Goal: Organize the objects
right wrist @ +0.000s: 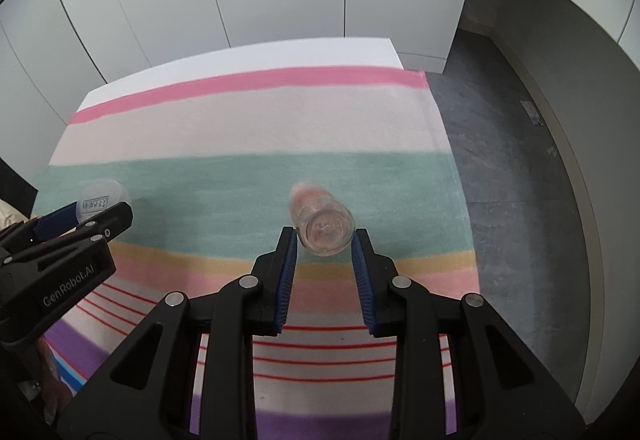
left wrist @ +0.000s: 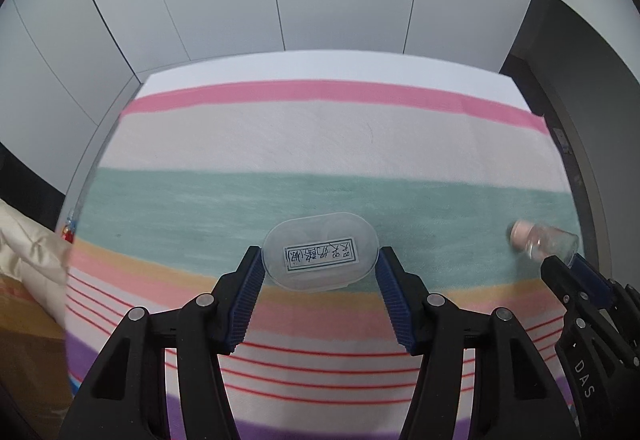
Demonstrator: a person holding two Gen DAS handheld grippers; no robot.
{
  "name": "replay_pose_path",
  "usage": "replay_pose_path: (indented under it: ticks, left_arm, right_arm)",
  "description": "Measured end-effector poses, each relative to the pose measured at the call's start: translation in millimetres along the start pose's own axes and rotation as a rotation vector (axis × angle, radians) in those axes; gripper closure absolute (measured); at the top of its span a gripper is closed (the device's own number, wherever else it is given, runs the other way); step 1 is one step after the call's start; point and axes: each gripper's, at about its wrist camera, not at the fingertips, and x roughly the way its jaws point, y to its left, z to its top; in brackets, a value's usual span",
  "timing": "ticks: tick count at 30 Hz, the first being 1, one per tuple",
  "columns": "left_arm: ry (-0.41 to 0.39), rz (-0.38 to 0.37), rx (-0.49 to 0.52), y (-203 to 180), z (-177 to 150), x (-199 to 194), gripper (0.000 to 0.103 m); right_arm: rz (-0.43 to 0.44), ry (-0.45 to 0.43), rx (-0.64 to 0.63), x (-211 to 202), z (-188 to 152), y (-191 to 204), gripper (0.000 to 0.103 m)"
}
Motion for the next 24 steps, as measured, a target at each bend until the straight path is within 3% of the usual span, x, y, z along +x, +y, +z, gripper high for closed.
replay_pose_path:
  ticks: [3,5,10,11,13,14,15,24]
  left_arm:
    - [-0.026,0.0,0.004,8.4,6.2,-22.0,0.045]
    - [-0.042,0.001,0.006,11.5,9.4,-33.4,0.045]
    - [-0.059,0.009,0.017,18.7,7.7,-52.5,0.045]
    - [-0.057,0.012,0.022,19.3,6.4,-53.0,0.045]
    - [-0.049,0.02,0.029,22.0,2.4,-51.7,0.045]
    - [-0.041,0.024,0.032,23.9,-0.1,-49.5,0.045]
    - [-0.028,0.027,0.032,26.4,-2.1,-45.7,0.045]
    - [0.05,0.036,0.01,40.1,-7.2,-6.5,0.045]
  right_arm:
    - [0.0,-0.012,-0.011,-12.3,6.7,2.9,0.082]
    - [0.016,-0.012,-0.014,-20.0,10.1,5.4,0.1]
    - [0.054,0.041,-0.029,-23.0,4.0,15.4,0.099]
    - [0.062,0.043,-0.028,-23.9,-1.1,15.9,0.096]
    - [0.074,0.037,-0.014,-25.4,-10.0,13.4,0.065]
    - [0.07,0.026,0.001,-26.3,-14.9,9.5,0.033]
    - [0.063,0.012,0.016,-26.9,-18.4,6.0,0.021]
    - [0.115,0.002,0.062,1.9,-19.4,2.3,0.022]
